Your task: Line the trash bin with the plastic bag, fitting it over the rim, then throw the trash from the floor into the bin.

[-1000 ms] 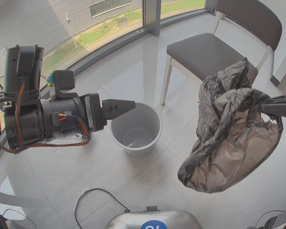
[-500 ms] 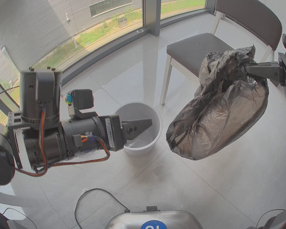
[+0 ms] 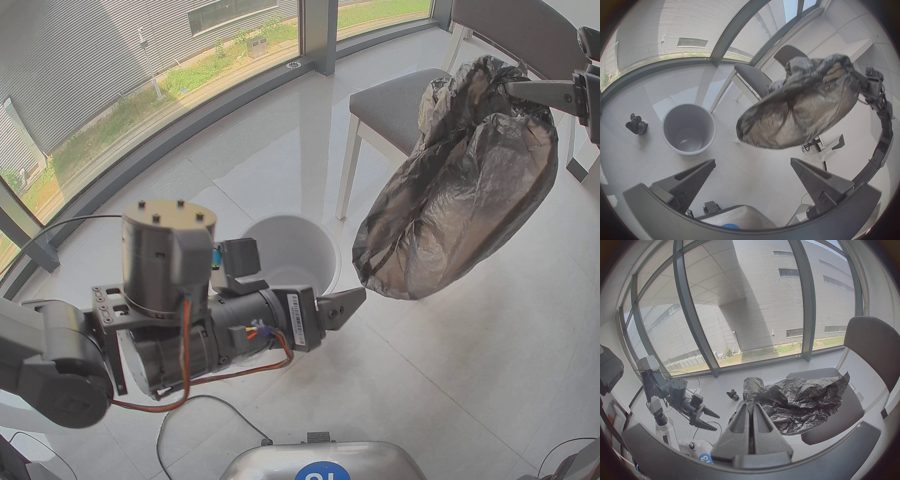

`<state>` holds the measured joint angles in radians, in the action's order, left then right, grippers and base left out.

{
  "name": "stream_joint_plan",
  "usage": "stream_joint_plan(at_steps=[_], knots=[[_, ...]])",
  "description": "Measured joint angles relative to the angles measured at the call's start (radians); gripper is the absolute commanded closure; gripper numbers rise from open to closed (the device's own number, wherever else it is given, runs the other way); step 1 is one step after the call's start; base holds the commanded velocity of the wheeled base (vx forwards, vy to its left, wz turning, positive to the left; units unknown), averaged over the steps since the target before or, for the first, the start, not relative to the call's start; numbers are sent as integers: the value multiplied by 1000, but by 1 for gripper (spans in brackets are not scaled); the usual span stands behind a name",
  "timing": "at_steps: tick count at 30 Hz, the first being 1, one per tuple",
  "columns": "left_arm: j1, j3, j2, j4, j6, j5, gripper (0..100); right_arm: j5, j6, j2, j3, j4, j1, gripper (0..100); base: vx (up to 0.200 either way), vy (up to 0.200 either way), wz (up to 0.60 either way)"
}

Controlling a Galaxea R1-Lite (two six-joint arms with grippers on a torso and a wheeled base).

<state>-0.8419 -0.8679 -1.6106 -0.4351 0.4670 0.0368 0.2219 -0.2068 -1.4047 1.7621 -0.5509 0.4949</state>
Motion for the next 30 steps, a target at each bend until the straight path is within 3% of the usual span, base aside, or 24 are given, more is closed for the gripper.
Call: stream_joint_plan(at_steps=[6,13,30], knots=[[-11,0,-90,-51,-2,2,0,-1,10,-19,43,-7,-1,100,0,0,0],[6,-27,-208,-202,-3,2,0,0,14,-32,80,-25,7,100,0,0,0],[63,-166,-393,-289,8,-6,0,-1,77,-34,110,-76,103,100,0,0,0]])
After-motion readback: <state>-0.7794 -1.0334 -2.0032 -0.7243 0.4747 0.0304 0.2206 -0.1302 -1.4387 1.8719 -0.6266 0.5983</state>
